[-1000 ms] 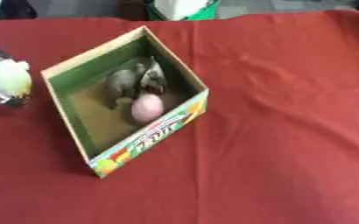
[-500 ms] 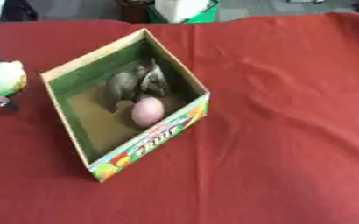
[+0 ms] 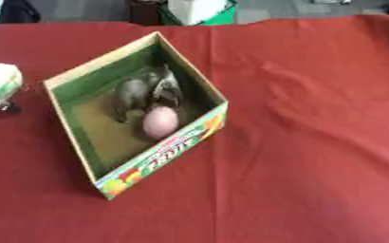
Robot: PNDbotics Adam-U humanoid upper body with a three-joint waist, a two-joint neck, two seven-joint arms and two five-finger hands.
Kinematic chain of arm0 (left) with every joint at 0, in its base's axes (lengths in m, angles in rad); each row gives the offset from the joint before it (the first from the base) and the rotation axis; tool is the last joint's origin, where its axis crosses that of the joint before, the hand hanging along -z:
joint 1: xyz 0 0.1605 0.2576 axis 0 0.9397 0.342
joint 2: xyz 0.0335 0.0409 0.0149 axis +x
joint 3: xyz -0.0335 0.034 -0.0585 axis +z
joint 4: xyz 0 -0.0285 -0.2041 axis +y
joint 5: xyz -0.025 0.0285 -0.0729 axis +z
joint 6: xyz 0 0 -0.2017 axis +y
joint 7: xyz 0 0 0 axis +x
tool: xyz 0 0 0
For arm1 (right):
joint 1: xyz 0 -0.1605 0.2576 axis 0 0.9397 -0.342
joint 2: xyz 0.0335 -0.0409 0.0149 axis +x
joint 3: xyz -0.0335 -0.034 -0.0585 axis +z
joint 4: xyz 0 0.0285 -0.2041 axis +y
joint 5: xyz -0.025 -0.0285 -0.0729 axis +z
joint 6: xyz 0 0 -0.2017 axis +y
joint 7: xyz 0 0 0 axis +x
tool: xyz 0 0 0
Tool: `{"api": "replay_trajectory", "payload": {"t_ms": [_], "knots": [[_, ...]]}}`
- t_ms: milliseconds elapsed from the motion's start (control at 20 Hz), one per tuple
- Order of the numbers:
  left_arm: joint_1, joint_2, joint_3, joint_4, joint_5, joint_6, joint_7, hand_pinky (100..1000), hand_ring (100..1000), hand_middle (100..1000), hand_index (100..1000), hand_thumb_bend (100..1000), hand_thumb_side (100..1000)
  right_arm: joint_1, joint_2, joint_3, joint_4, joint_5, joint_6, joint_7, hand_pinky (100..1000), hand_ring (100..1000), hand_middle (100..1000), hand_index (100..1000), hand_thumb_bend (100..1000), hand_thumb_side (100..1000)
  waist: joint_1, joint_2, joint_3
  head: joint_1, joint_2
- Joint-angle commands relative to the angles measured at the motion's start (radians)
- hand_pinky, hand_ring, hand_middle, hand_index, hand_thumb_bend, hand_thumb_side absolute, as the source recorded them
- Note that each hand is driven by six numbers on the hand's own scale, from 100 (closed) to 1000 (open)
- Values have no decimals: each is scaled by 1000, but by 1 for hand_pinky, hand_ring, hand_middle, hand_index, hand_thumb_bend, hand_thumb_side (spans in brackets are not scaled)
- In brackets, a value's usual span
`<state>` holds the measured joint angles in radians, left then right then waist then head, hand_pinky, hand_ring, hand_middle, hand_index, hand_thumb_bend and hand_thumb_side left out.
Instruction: Pick up objects on the table and place them in the box.
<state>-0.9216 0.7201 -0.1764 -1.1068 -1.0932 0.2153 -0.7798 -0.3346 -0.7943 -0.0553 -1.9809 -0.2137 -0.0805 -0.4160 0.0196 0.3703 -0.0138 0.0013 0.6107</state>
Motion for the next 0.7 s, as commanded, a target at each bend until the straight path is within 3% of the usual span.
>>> {"api": "replay_trajectory", "payload": {"t_ms": [50, 100, 150, 200, 250, 300, 450, 600, 700], "knots": [[-18, 19, 15, -1, 1, 11, 40, 747, 860, 866, 996, 425, 643, -8, -15, -14, -19, -4, 1, 0, 676, 820, 784, 842, 100, 1000, -1, -17, -3, 4, -14], [-18, 19, 16, 1, 0, 14, 53, 740, 855, 858, 988, 387, 631, -8, -15, -14, -19, -4, 0, 0, 677, 821, 784, 842, 100, 1000, -1, -16, -3, 5, -14], [-17, 18, 17, 5, -1, 17, 64, 728, 845, 847, 974, 269, 593, -8, -14, -14, -19, -4, -1, 1, 678, 821, 785, 843, 100, 1000, -1, -16, -4, 4, -14], [-17, 17, 17, 9, -1, 20, 74, 726, 843, 845, 971, 245, 585, -8, -14, -14, -19, -5, -2, 1, 678, 822, 785, 843, 100, 1000, 0, -15, -4, 4, -14], [-17, 16, 18, 13, 1, 22, 81, 721, 837, 836, 961, 140, 555, -8, -14, -14, -19, -6, -3, 2, 678, 822, 786, 843, 100, 1000, 0, -15, -4, 4, -14], [-17, 15, 17, 16, 4, 24, 86, 720, 837, 835, 960, 107, 547, -7, -14, -15, -19, -6, -3, 2, 678, 822, 786, 843, 100, 1000, 0, -15, -5, 3, -13], [-18, 12, 16, 21, 17, 25, 93, 710, 827, 826, 944, 100, 451, -7, -13, -15, -19, -8, -4, 4, 679, 823, 787, 844, 100, 1000, 1, -15, -4, 3, -12], [-19, 12, 13, 18, 26, 28, 98, 683, 806, 805, 914, 100, 413, -5, -12, -16, -19, -9, -3, 3, 679, 823, 785, 844, 100, 1000, 2, -17, -4, 0, -11], [-20, 14, 11, 9, 19, 37, 117, 612, 752, 750, 843, 100, 401, -3, -12, -17, -19, -10, -3, 3, 680, 824, 782, 844, 100, 1000, 2, -19, -3, -1, -10]]}}
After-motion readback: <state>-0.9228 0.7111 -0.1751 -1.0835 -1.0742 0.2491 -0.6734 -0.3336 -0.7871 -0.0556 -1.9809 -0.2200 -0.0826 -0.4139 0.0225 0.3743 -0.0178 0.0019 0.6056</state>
